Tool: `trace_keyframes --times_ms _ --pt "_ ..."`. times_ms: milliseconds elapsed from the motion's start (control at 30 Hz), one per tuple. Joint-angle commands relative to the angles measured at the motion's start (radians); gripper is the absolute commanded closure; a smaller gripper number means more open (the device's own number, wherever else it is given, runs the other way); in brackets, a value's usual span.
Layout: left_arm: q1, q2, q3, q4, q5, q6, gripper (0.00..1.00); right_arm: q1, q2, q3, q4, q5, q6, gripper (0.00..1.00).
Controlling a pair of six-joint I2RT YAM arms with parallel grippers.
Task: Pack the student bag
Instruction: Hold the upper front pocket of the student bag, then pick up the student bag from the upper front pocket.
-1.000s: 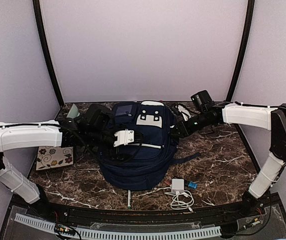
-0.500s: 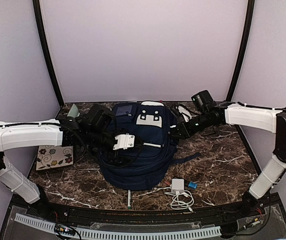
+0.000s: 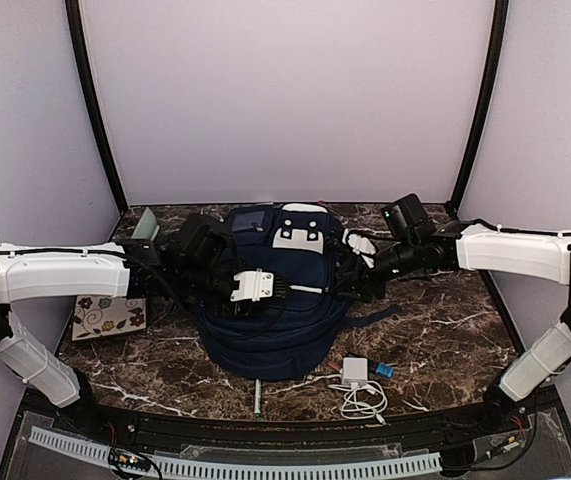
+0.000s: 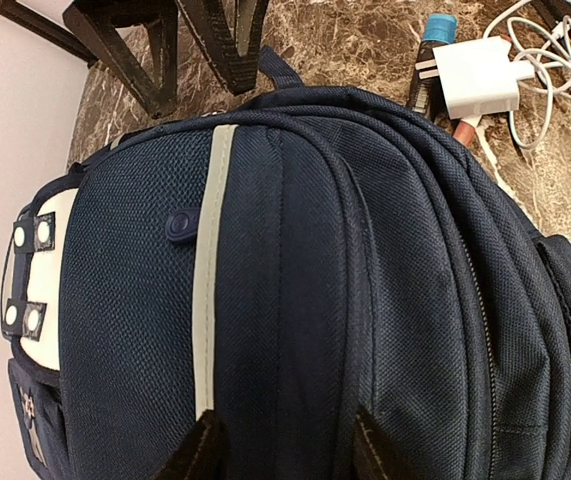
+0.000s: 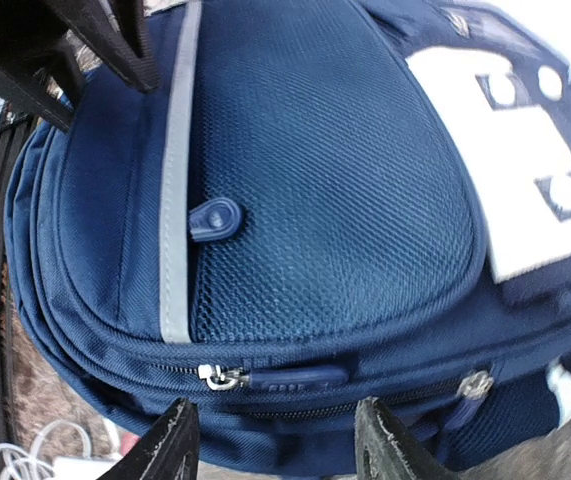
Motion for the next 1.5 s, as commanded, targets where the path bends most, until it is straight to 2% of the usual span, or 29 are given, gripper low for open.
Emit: trace_keyframes --times_ms 0,133,267,367,500,567,700,867,1033,1133,1333,1467 --pt "0.006 -0.001 -0.018 0.054 -0.065 0.004 0.59 0.006 0.028 0.028 0.069 -0.037 -0.198 0.46" --pt "0.004 -0.004 -0.025 0.054 -0.07 0.005 0.59 0.006 0.12 0.112 -0.004 -0.064 -0.253 0.46" --pt "0.003 -0.006 -0.031 0.065 -0.087 0.004 0.61 0.007 0.168 0.168 -0.079 -0.086 -0.257 0.52" --pt "0.002 -0.007 -0.039 0.089 -0.109 0.003 0.62 0.013 0.138 0.147 -0.088 -0.095 -0.242 0.58" --pt "0.001 -0.001 -0.041 0.109 -0.127 0.001 0.63 0.031 0.043 0.057 -0.037 -0.1 -0.198 0.74" --pt "0.001 0.004 -0.041 0.111 -0.132 0.0 0.64 0.041 0.004 0.023 -0.006 -0.111 -0.17 0.79" --pt "0.001 0.006 -0.039 0.114 -0.134 -0.003 0.64 0.057 -0.03 -0.014 0.047 -0.098 -0.12 0.8" --pt "0.001 0.003 -0.038 0.115 -0.136 -0.003 0.64 0.062 0.001 -0.007 0.083 -0.054 -0.071 0.78" --pt "0.001 -0.003 -0.041 0.106 -0.139 -0.003 0.64 0.064 0.032 0.009 0.072 0.041 -0.02 0.67" --pt "0.001 -0.007 -0.046 0.108 -0.136 -0.002 0.64 0.065 0.002 -0.008 0.087 0.037 0.006 0.63" --pt "0.0 0.001 -0.046 0.115 -0.139 -0.004 0.64 0.067 -0.139 -0.136 0.229 0.032 0.079 0.65" --pt "0.001 0.003 -0.05 0.121 -0.139 -0.004 0.64 0.068 -0.186 -0.225 0.339 0.118 0.125 0.75"
